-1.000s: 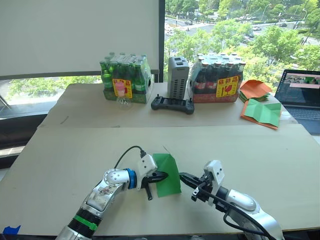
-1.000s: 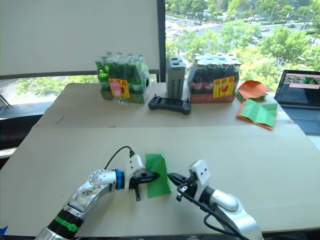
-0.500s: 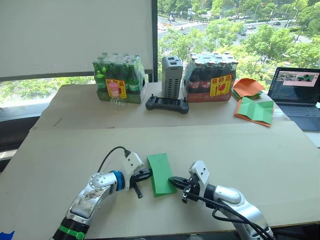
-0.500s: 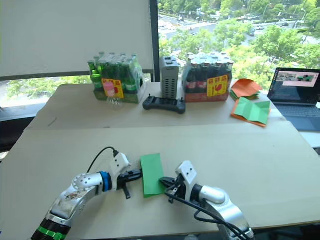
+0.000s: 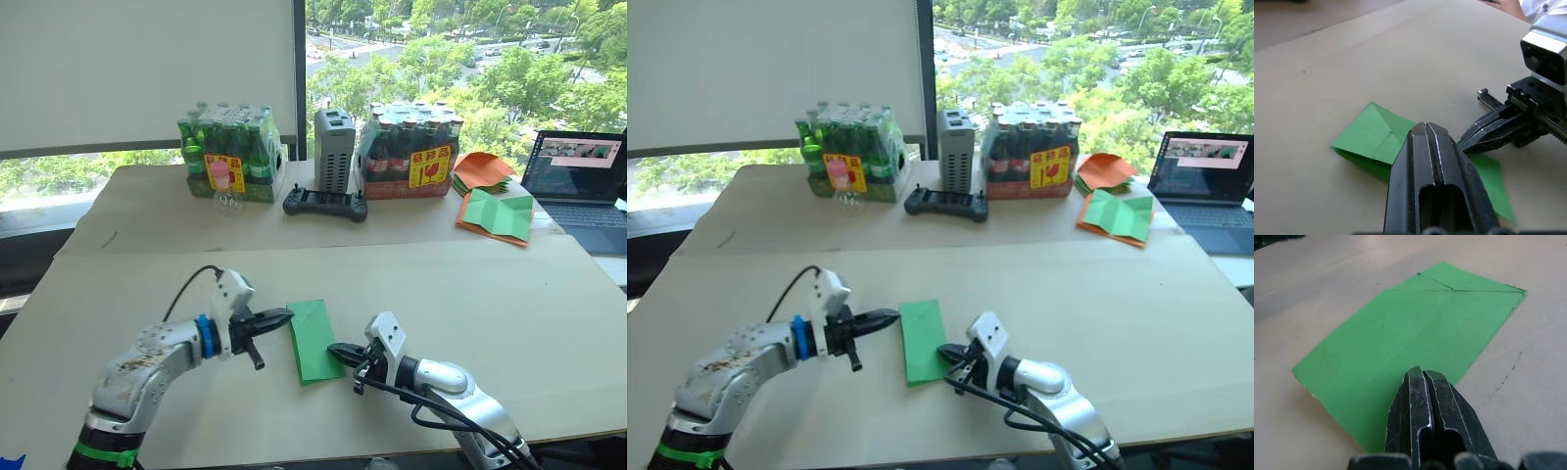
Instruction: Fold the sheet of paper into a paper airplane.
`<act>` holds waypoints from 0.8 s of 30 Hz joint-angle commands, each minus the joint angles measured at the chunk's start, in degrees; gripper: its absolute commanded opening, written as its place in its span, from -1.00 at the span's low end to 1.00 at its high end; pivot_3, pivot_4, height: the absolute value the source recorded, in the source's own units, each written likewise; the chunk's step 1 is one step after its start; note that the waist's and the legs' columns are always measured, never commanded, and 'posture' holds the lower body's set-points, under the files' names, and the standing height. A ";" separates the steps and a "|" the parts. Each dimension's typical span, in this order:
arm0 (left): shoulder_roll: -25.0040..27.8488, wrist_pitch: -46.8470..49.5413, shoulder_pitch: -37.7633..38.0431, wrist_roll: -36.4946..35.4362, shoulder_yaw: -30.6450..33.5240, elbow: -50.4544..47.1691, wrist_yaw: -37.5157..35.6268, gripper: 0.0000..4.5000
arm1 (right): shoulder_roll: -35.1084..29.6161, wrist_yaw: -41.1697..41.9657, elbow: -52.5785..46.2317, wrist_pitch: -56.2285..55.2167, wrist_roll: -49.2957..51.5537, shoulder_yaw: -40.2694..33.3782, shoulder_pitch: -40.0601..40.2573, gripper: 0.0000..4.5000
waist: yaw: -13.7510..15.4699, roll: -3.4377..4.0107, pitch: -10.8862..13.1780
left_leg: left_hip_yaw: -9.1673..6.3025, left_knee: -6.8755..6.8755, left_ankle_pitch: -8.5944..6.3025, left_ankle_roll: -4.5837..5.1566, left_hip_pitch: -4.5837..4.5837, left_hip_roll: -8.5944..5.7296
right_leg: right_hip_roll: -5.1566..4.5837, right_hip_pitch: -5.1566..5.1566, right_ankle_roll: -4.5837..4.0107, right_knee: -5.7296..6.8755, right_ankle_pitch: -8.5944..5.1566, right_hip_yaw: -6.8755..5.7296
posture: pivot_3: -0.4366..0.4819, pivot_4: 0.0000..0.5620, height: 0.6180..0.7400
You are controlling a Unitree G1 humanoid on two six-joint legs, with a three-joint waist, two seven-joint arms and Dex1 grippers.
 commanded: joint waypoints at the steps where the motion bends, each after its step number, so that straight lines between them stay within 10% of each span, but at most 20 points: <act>1: -1.66 -5.41 -0.47 4.97 -5.53 5.98 -0.30 -1.00 | -0.47 -0.88 1.71 1.99 -1.32 0.20 0.56 -0.99 | 0.02 -0.01 0.01 | 0.01 0.00 0.00 0.00 -0.01 0.00 | 0.00 -0.01 0.00 0.00 0.00 0.00 | -0.05 -0.47 0.92; 13: -1.05 -15.58 1.14 13.16 -11.21 14.10 -1.82 -1.00 | -0.89 0.09 -3.18 5.49 2.39 -2.50 -3.78 -0.99 | 0.59 0.06 0.04 | 0.02 0.00 0.00 0.00 -0.21 0.00 | -0.01 -0.15 -0.02 -0.07 0.01 0.01 | -0.05 -0.47 0.92; 24: -0.85 -15.61 1.48 13.19 -10.57 12.93 -1.75 -1.00 | -0.05 3.98 15.03 -0.15 -4.58 2.45 -12.05 -0.99 | 0.04 0.06 0.04 | 0.02 0.00 0.01 0.00 -0.14 0.00 | -0.01 -0.10 -0.03 -0.06 0.02 0.00 | -0.05 -0.47 0.92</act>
